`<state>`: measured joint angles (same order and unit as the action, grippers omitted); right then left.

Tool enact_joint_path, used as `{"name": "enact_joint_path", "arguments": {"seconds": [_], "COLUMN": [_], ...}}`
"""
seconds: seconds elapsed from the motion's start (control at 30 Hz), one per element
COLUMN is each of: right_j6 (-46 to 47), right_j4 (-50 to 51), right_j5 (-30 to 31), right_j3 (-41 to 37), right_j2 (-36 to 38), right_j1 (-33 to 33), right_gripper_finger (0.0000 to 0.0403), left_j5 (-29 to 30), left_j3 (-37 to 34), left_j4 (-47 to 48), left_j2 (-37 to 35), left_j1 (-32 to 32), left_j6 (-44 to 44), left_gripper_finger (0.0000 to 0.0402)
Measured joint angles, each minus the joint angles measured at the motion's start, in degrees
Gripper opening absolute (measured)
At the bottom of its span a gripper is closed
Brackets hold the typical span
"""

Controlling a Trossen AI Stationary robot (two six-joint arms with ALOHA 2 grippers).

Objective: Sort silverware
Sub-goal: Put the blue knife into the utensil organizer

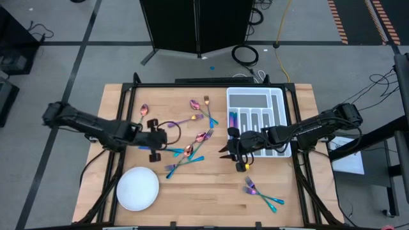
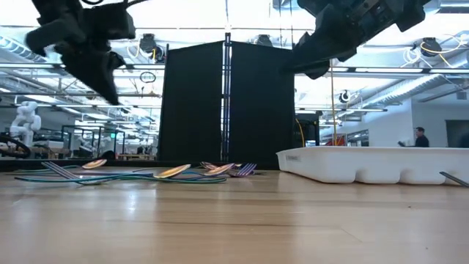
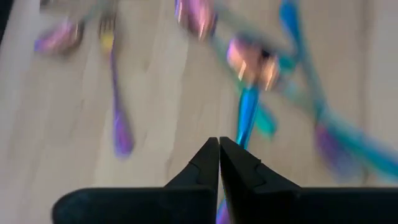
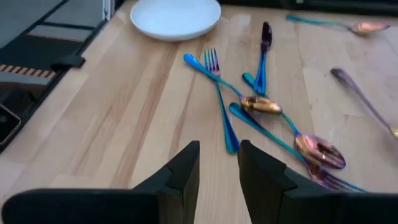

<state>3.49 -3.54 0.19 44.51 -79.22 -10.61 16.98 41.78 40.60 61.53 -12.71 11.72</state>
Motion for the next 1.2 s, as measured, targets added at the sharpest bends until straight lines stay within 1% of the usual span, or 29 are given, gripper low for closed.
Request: {"name": "enact_joint_path", "arguments": {"seconds": [0.07,0.13,0.3,0.37,0.47,0.73,0.87,1.0,1.1,1.2], "right_j6": [-0.1,-0.3,-0.3,-0.3,-0.3,-0.3,-0.3,-0.3,-0.6,-0.7], "right_j4": [-1.4,-2.6,-2.6,-2.4,-2.3,-1.7,-1.1,-0.7,-0.6,-0.6], "right_j5": [0.0,0.0,0.0,0.0,0.0,0.0,0.0,0.0,0.0,0.0], "right_j3": [0.0,0.0,0.0,0.0,0.0,0.0,0.0,0.0,0.0,0.0], "right_j2": [0.0,0.0,0.0,0.0,0.0,0.0,0.0,0.0,0.0,0.0], "right_j1": [0.0,0.0,0.0,0.0,0.0,0.0,0.0,0.0,0.0,0.0], "right_gripper_finger": [0.0095,0.0095,0.0095,0.0095,0.0095,0.0095,0.0095,0.0095,0.0095,0.0095], "left_j5": [-0.4,-0.4,-0.4,-0.4,-0.5,-4.6,-4.8,-4.8,-5.0,-6.9], "left_j3": [-2.8,-4.9,-6.8,-6.8,-6.8,-6.7,-6.7,-6.8,-8.2,-10.0], "left_j4": [-8.6,-13.5,-15.3,-17.0,-17.2,-14.1,-14.1,-13.9,-14.4,-15.7], "left_j2": [-0.9,-0.8,2.3,3.6,5.4,13.5,16.9,18.6,18.7,18.5], "left_j1": [-0.1,-0.1,-0.1,-0.1,-0.1,-0.1,-0.1,0.0,0.5,1.8], "left_j6": [-0.2,-0.3,0.0,0.0,0.0,-0.2,-0.2,-0.3,-0.2,0.7], "left_gripper_finger": [0.0031,0.0048,0.0105,0.0118,0.0122,0.0123,0.0123,0.0123,0.0123,0.0123]}}
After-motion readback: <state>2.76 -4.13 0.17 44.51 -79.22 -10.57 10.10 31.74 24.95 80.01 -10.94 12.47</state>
